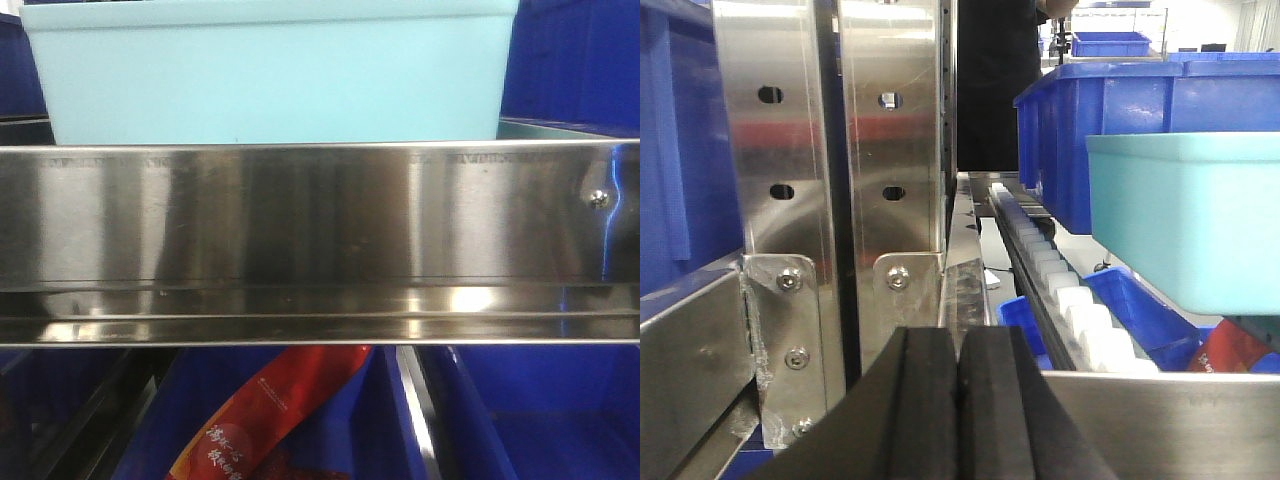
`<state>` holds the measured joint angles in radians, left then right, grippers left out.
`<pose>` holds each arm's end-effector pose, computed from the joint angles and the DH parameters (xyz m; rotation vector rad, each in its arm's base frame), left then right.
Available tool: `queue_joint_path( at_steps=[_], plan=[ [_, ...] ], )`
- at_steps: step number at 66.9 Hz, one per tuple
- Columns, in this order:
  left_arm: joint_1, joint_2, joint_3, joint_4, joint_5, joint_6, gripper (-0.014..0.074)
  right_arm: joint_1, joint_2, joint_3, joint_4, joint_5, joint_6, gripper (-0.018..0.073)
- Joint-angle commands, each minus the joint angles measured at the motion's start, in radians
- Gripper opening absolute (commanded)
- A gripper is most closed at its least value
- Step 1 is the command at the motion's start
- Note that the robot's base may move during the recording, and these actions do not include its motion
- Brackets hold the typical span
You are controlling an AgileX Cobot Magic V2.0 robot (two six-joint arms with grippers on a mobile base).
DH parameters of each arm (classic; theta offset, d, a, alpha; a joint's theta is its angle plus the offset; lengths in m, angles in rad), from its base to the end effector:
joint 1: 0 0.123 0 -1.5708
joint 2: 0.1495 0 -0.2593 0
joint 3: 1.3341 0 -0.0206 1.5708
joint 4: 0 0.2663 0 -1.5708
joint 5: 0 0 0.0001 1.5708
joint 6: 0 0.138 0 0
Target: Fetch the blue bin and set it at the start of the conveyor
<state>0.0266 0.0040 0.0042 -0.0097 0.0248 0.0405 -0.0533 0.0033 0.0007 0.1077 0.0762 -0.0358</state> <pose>0.1453 0.0038 0.2116 0.0034 1.5168 0.0458 0.1452 -0.0066 0.2061 0.0911 1.5607 0.0208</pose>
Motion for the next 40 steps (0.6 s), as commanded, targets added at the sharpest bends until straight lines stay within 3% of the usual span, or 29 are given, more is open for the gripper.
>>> queue_joint_path(
  at_steps=[1, 30, 40],
  plan=[
    [0.001, -0.004, -0.004, -0.007, -0.016, 0.003, -0.0111, 0.003, -0.003, -0.001, 0.001, -0.025, -0.007, -0.0162],
    [0.001, -0.004, -0.004, -0.007, -0.018, 0.003, -0.0111, 0.003, -0.003, -0.001, 0.001, -0.025, -0.007, -0.0162],
    [0.001, -0.004, -0.004, -0.007, -0.083, 0.003, -0.0111, 0.004, -0.003, -0.001, 0.001, -0.027, -0.007, -0.0162]
  ],
)
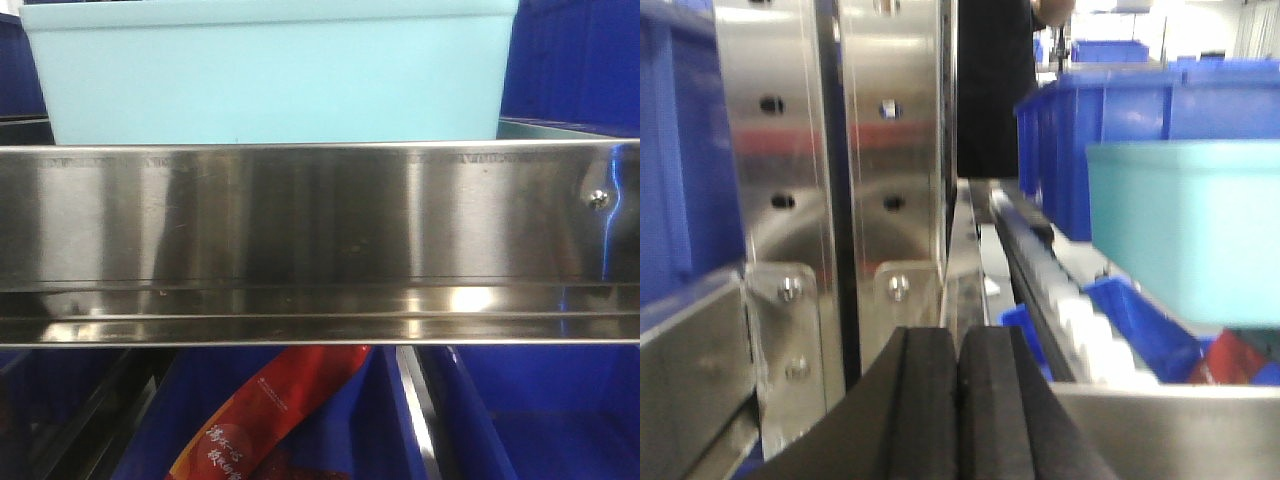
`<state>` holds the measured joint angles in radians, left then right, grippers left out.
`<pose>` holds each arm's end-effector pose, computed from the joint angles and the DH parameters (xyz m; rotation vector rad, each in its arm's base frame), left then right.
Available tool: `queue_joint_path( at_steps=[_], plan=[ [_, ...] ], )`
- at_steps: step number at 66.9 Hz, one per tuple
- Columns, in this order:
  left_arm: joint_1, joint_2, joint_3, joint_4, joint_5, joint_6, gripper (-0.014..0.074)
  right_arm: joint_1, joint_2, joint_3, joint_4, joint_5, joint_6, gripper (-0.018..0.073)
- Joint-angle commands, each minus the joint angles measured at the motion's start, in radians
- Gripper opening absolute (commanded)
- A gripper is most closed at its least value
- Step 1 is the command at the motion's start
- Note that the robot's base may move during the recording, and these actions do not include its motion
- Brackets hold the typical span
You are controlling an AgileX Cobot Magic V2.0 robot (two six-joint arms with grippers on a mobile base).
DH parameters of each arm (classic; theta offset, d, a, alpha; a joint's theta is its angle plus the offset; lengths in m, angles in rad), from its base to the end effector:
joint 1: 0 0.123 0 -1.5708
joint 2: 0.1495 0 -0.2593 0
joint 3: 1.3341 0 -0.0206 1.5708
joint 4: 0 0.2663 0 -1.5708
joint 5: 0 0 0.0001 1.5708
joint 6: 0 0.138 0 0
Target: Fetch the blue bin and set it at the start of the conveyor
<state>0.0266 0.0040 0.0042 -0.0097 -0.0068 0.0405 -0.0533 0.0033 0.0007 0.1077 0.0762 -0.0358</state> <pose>0.1450 0.0039 0.2159 0.0031 1.4852 0.0465 0.1452 -0.0066 0.2061 0.0911 1.5607 0.0208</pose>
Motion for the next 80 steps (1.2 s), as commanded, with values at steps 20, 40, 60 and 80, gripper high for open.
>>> queue_joint_path(
  at_steps=[20, 40, 60, 80],
  plan=[
    [0.001, -0.004, -0.004, -0.014, -0.158, 0.003, -0.0111, 0.004, -0.003, -0.001, 0.001, -0.176, -0.007, -0.0162],
    [0.001, 0.005, -0.294, -0.004, 0.131, 0.003, -0.0104, 0.004, -0.003, -0.194, 0.001, -0.058, -0.007, -0.0162],
    [0.001, 0.289, -0.638, -0.016, 0.427, 0.003, 0.0390, 0.004, 0.182, -0.566, 0.009, 0.228, -0.007, -0.0134],
    [-0.157, 0.525, -0.736, -0.021, 0.416, 0.005, 0.0466, 0.004, 0.414, -0.639, 0.015, 0.192, -0.007, 0.0571]
  ],
)
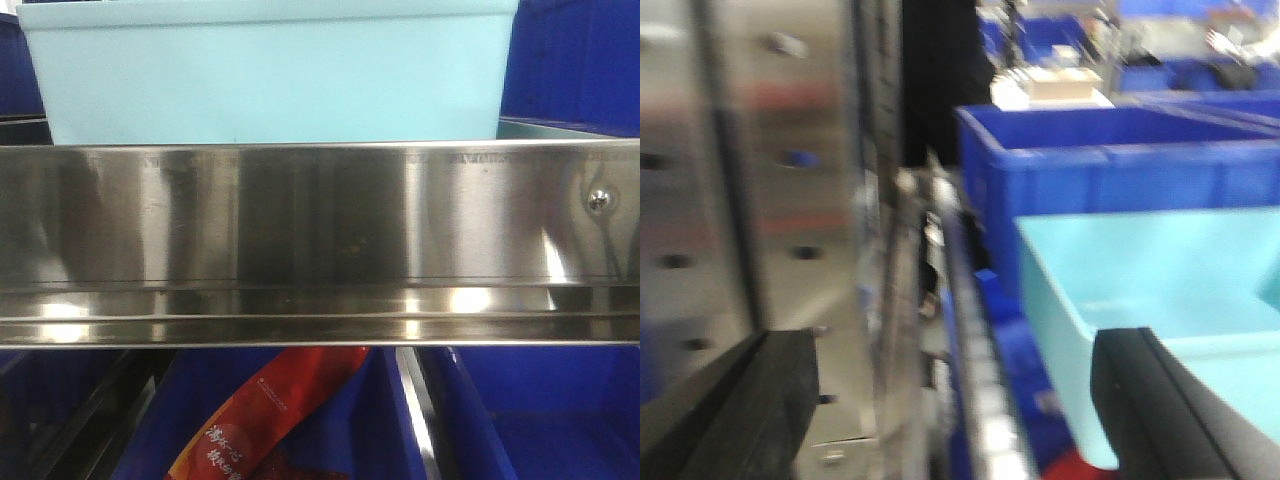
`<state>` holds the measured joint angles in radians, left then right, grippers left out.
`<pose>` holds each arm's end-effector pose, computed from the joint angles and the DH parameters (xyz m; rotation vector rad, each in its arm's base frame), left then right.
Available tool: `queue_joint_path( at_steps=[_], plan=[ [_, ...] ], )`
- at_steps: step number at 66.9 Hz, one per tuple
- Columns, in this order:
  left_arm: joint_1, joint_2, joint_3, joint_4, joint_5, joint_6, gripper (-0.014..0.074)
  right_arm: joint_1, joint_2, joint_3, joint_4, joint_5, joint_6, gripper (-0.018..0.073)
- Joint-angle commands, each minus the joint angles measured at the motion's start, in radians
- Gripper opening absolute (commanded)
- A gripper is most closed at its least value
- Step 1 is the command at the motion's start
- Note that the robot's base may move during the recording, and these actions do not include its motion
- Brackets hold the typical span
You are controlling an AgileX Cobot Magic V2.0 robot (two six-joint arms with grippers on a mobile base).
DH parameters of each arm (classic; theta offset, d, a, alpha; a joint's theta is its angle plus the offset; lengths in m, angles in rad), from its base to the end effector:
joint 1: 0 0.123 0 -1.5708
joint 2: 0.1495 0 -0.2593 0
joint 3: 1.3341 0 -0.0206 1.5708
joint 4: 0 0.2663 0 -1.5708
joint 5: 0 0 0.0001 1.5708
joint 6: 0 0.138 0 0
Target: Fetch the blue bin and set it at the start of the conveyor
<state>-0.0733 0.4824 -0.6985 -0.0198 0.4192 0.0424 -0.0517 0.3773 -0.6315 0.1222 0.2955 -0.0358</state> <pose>0.1753 -0.0140 0.3593 0.0883 1.6845 -0.0436 0.1577 -0.0032 0.3685 0.0728 1.5213 0.0506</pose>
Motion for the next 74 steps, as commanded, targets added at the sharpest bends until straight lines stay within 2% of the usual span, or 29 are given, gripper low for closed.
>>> queue_joint_path(
  at_steps=[1, 7, 12, 17, 25, 34, 42, 55, 60, 74],
  plan=[
    [-0.062, 0.057, -0.036, -0.011, -0.007, 0.003, 0.0466, 0.002, 0.047, -0.007, 0.001, -0.033, -0.009, 0.0578],
    [-0.136, 0.127, -0.097, -0.011, 0.026, 0.003, 0.0466, 0.006, 0.089, -0.014, -0.003, -0.076, -0.009, 0.0570],
    [-0.183, 0.192, -0.159, -0.011, 0.063, 0.003, 0.0466, 0.033, 0.130, -0.059, -0.003, -0.030, -0.014, 0.0570],
    [-0.229, 0.269, -0.230, -0.011, 0.108, 0.003, 0.0466, 0.095, 0.189, -0.132, -0.003, 0.047, -0.040, 0.0570],
    [-0.266, 0.407, -0.357, -0.011, 0.200, 0.003, 0.0466, 0.223, 0.317, -0.269, -0.003, 0.146, -0.045, 0.0570],
    [-0.269, 0.581, -0.521, -0.011, 0.325, 0.003, 0.0466, 0.333, 0.519, -0.458, -0.003, 0.304, -0.043, 0.0570],
    [-0.269, 0.740, -0.692, -0.009, 0.466, -0.005, 0.0466, 0.334, 0.702, -0.643, -0.032, 0.463, 0.057, 0.0570],
    [-0.269, 0.963, -0.934, 0.157, 0.671, -0.155, 0.0466, 0.332, 0.978, -0.939, -0.151, 0.694, 0.188, 0.0570],
    [-0.255, 1.027, -0.980, 0.164, 0.686, -0.163, 0.0466, 0.332, 1.065, -1.020, -0.151, 0.745, 0.188, 0.0570],
    [-0.182, 1.162, -1.015, 0.067, 0.654, -0.163, 0.0466, 0.325, 1.261, -1.146, -0.140, 0.829, 0.188, 0.0570]
  ],
)
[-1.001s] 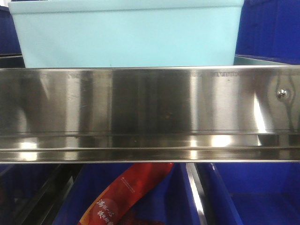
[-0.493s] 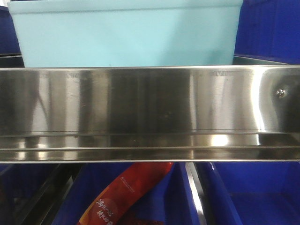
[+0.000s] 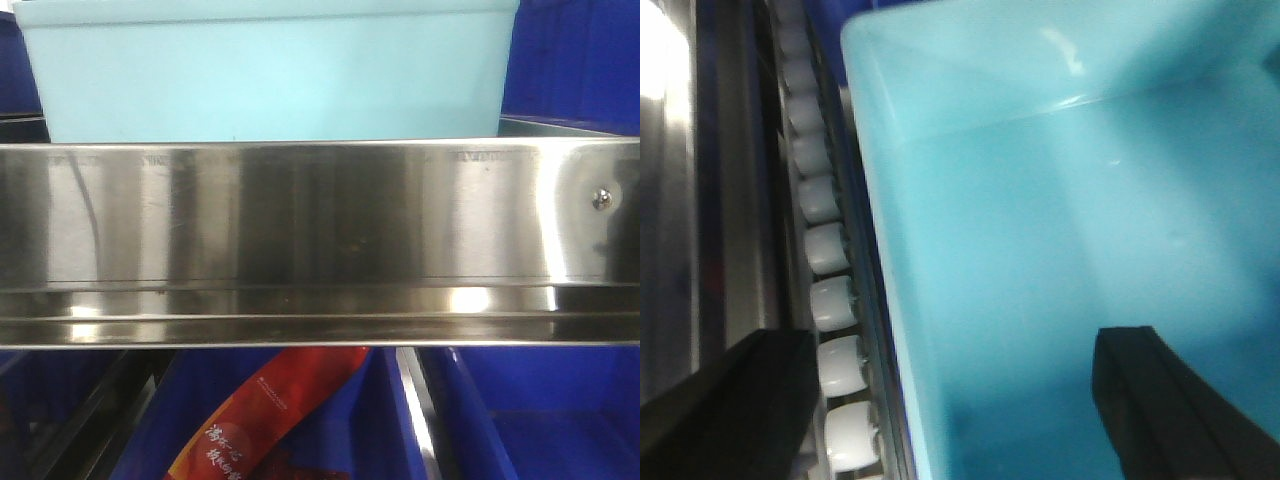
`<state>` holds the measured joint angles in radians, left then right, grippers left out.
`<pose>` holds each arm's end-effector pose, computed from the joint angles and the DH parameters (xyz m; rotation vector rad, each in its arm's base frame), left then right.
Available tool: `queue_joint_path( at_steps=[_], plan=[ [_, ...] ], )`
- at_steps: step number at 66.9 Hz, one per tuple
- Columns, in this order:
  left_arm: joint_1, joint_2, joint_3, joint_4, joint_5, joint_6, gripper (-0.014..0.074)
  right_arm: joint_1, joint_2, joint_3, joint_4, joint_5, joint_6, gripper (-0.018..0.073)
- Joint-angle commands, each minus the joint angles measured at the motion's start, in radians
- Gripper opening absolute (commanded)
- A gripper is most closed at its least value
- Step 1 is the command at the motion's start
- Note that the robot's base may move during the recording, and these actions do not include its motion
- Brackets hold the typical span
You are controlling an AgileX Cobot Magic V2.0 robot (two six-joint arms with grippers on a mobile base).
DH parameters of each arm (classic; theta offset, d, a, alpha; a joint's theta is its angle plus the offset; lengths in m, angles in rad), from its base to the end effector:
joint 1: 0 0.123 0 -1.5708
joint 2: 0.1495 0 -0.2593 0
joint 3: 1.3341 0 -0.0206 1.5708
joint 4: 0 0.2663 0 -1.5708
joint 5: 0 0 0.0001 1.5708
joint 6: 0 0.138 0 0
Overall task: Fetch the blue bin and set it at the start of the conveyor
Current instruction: 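Close both grippers on opposite rims and lift the teal bin off the shelf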
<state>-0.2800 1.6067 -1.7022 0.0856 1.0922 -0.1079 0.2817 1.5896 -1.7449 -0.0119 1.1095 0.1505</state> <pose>0.3782 -0.0979 0.3380 0.2293 2.4653 -0.0550 0.3714 0.1060 0.3573 -0.1620 2.4404 0.1775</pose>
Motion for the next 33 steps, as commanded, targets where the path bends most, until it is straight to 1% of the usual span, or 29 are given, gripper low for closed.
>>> queue_joint_path(
  at_steps=[1, 10, 26, 30, 33],
  plan=[
    [0.028, 0.047, -0.011, -0.042, -0.021, -0.013, 0.0466, -0.010, 0.058, -0.036, -0.002, 0.012, 0.002, 0.0570],
    [0.048, 0.103, -0.011, -0.065, -0.043, -0.013, 0.0466, -0.021, 0.126, -0.040, 0.037, -0.020, 0.002, 0.0570],
    [0.048, 0.167, -0.011, -0.079, -0.089, -0.013, 0.0466, -0.023, 0.211, -0.040, 0.037, -0.042, 0.002, 0.0566],
    [0.048, 0.181, -0.011, -0.079, -0.090, -0.013, 0.0464, -0.023, 0.229, -0.040, 0.037, -0.042, 0.002, 0.0538],
    [0.048, 0.191, -0.011, -0.079, -0.088, -0.013, 0.0455, -0.023, 0.239, -0.040, 0.037, -0.042, 0.002, 0.0495]
  ],
)
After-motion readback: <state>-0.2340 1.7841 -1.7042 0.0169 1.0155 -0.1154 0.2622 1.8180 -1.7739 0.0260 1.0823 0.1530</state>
